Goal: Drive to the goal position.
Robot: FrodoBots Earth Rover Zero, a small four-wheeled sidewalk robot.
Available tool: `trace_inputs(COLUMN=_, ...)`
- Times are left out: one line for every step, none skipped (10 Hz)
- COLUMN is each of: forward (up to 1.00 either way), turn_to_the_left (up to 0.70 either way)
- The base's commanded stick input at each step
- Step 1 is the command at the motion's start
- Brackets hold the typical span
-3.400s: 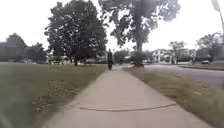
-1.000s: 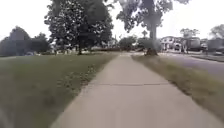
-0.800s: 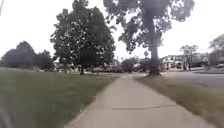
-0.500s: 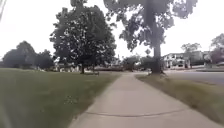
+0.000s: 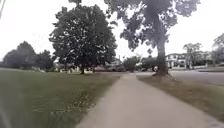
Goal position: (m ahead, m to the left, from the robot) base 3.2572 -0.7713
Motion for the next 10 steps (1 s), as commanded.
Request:
trace_inputs(forward=1.0, turn_to_the_left=-0.39)
trace_inputs(forward=1.0, turn_to_the_left=-0.4)
trace_inputs(forward=1.0, turn_to_the_left=-0.4)
trace_inputs(forward=1.0, turn_to_the_left=-0.4)
trace_inputs(forward=1.0, turn_to_the_left=-0.4)
trace_inputs(forward=1.0, turn_to_the_left=-0.4)
trace_inputs(forward=1.0, turn_to_the_left=-0.4)
trace_inputs(forward=1.0, turn_to_the_left=-0.4)
trace_inputs(forward=1.0, turn_to_the_left=0.0)
trace_inputs(forward=1.0, turn_to_the_left=0.0)
